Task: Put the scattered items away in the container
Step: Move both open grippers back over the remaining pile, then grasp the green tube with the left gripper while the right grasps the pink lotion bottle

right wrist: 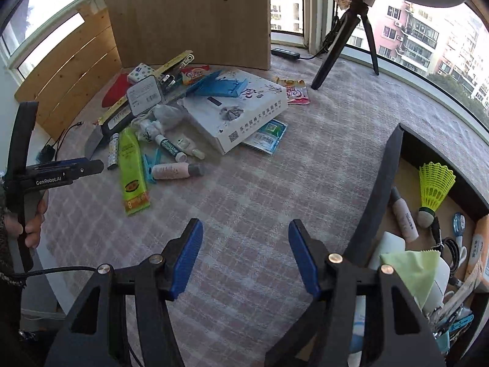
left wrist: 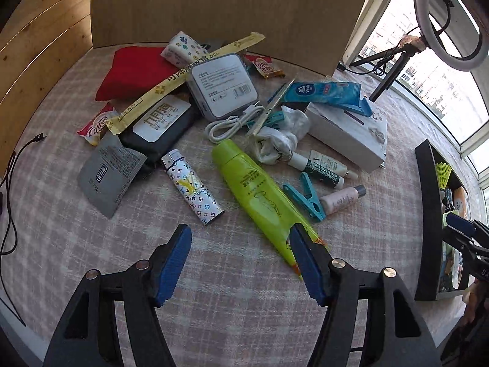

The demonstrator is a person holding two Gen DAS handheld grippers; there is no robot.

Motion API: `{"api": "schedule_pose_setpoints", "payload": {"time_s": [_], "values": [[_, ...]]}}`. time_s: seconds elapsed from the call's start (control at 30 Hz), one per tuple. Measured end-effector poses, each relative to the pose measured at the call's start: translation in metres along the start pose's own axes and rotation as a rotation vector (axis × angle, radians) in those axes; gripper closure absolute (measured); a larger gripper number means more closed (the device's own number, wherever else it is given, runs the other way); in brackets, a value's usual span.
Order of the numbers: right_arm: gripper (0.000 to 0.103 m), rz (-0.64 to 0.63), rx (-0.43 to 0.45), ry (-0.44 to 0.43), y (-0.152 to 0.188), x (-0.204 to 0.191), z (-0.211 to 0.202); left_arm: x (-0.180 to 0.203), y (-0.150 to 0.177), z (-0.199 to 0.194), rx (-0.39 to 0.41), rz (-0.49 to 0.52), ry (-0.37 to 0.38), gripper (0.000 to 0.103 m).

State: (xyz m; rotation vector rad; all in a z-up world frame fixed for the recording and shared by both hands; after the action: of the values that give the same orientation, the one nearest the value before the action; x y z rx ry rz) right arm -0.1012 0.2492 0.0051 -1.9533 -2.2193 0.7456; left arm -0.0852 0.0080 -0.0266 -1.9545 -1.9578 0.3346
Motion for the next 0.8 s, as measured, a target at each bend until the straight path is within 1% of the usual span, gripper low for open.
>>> {"api": "schedule_pose_setpoints", "payload": {"time_s": [0.07,0.17,0.23,0.3,0.4,0.5,0.6,0.73,0.8], "values": [[0.046,-0.112,-0.032,-0.036,-0.004,-0.026,0.013,-0.003,-0.002,0.003,-0.008,-0.007,0.015,0.041],[0.048,-0.297,-0.074,-0.03,-0.009,-0.057,0.036,0.002,-0.006,0.011,-0.021,-0.006,0.042,0.045],[0.054,-0.376,-0.1,-0.036,-0.012,-0.073,0.05,0.006,-0.009,0.017,-0.031,0.001,0.057,0.048],[0.054,-0.428,-0.125,-0.046,-0.014,-0.084,0.062,0.01,-0.01,0.023,-0.047,0.004,0.065,0.048],[0.055,-0.47,-0.153,-0.028,-0.017,-0.089,0.081,0.015,-0.013,0.034,-0.068,0.007,0.072,0.049],[0.059,-0.487,-0.197,-0.046,-0.016,-0.093,0.096,0.014,-0.018,0.041,-0.072,0.015,0.05,0.049],[0.06,-0.517,-0.222,-0.049,-0.013,-0.096,0.105,0.012,-0.025,0.044,-0.077,0.024,0.024,0.049],[0.06,-0.517,-0.221,-0.054,-0.017,-0.1,0.112,0.011,-0.033,0.05,-0.089,0.038,0.015,0.049],[0.06,-0.504,-0.242,-0.063,-0.016,-0.102,0.117,0.012,-0.035,0.056,-0.105,0.049,0.015,0.049]]}}
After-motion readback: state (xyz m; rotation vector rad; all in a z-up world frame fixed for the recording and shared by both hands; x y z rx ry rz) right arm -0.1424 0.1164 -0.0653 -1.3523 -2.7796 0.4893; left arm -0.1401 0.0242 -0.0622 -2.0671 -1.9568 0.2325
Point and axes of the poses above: each gripper's, at about its wrist camera, not at the fingertips, and z roughly the way its jaws point, x to its right, y to its underside, the point moved 10 cm from there along z, roughly the way its jaws point, and after that the axes turned 14 degrees about z, right-handed, at the moved point
